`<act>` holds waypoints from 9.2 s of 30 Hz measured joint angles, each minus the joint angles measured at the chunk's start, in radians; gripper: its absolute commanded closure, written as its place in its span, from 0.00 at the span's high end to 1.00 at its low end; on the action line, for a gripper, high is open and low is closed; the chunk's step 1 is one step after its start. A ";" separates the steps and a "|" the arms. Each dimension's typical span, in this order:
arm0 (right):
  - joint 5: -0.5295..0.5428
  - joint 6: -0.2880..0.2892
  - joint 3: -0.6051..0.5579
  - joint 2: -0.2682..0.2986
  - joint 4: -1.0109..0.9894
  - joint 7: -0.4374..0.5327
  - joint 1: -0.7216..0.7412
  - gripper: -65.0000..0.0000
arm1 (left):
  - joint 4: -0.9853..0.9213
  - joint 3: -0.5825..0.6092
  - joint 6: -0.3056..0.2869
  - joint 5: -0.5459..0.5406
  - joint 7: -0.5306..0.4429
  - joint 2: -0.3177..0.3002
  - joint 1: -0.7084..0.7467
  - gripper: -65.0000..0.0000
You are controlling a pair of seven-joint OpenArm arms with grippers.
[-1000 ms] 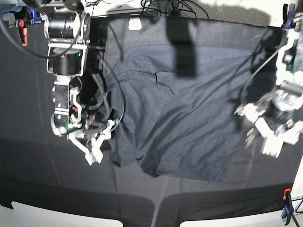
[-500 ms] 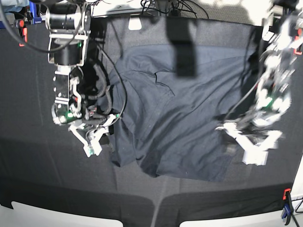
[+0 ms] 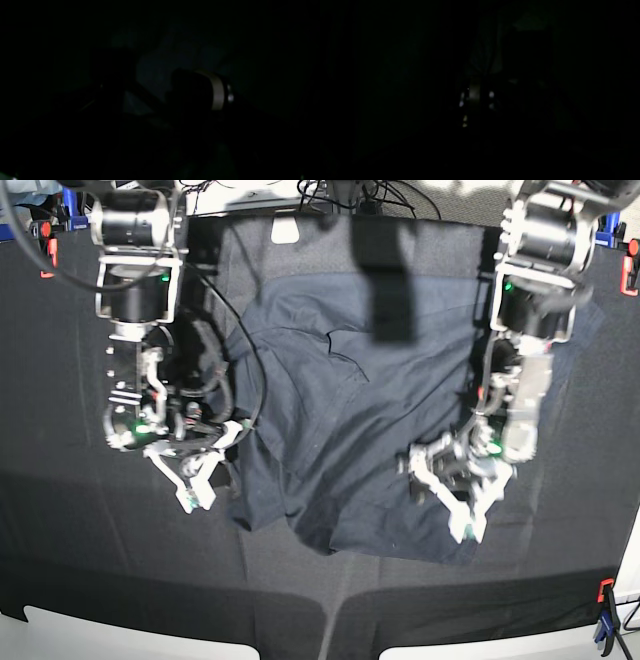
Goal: Layout the t-shirt on the table in an organized manner, then fold the t-shirt properly
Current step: 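Pull the shirt with both grippers to straighten it, then lift a shirt edge with the right gripper and drag it away from the left gripper, then release the shirt edge and reposition the right gripper beside the shirt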
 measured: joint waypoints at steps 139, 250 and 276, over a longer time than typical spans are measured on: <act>0.357 0.080 -0.448 0.301 1.172 -0.388 -0.895 0.00 | -0.093 0.002 -0.004 0.051 -0.010 -0.020 -0.017 0.63; 1.156 0.092 0.276 0.298 0.505 -0.658 -0.296 0.12 | -0.093 0.002 -0.003 0.051 0.001 -0.020 -0.017 0.63; 1.270 0.093 0.080 0.300 0.505 -0.663 -0.502 0.00 | -0.093 0.002 -0.003 0.051 0.006 -0.020 -0.019 0.63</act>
